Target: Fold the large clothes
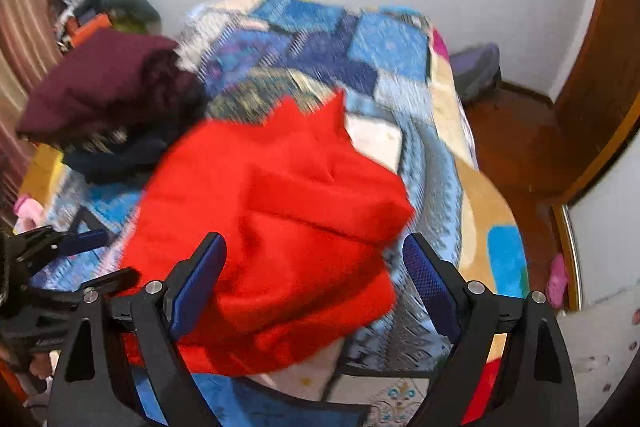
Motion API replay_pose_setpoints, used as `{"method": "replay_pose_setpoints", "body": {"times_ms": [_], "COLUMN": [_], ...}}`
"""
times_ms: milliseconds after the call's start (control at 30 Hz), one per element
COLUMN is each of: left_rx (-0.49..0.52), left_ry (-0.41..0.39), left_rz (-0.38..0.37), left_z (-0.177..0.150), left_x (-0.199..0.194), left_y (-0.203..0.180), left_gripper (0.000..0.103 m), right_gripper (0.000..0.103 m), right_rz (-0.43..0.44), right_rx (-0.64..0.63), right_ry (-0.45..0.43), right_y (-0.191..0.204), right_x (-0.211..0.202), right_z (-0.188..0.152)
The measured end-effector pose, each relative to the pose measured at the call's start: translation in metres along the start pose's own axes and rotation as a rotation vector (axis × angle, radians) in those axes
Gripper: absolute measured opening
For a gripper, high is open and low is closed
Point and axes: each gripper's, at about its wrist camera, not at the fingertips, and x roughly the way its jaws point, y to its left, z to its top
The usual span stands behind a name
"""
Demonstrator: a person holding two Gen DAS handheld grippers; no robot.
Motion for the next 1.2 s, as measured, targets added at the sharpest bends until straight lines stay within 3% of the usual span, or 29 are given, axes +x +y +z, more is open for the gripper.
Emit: {"method": "replay_pose_setpoints", "body": {"times_ms": [133,267,433,733,967,1100,1200], "left_rx": [0.035,0.002,0.010,-0.031,-0.215,-0.312,-0.354], "left_ry": [0.008,0.023,0.020,-0.072,-0.090,-0.026,0.051], "left_rz": [-0.029,-0.074,-0.063,0.041,0.061,-0.026,-0.124], "left_z": [-0.007,-0.010,-0.012,0.003,0.012,0.011,0.009], "left_x": [0.004,0.007,0.006,-0.017,-0.020,-0.002,0.021], "left_y": [-0.013,-0.013,-0.015,0.002,0.052,0.072,0.076], "left_gripper": [0.066,0.067,0.068,0.068,0.068,0.068,0.068], "right_gripper": [0.088,0.092,0.092,0.094,0.094,0.094,0.094], "right_rz": [-0.004,0.007,-0.037,0.011,0.117,0.156,0.157], "right_rx": [0.065,0.142,0.181,0.141,0.086,0.062,0.135], "right_ry": [0.076,0.104,0.134,-0.003,-0.012,0.040,0.111], "right_y": [-0.036,-0.070,-0.080,-0.061,-0.033,-0.025,-0.040], "right_x": [0.013,0.020,0.016,-0.034,-0.024,0.003,0.031], "right_z": [-0.016,-0.041,-0.058,-0.019,0.016,0.022,0.019]}}
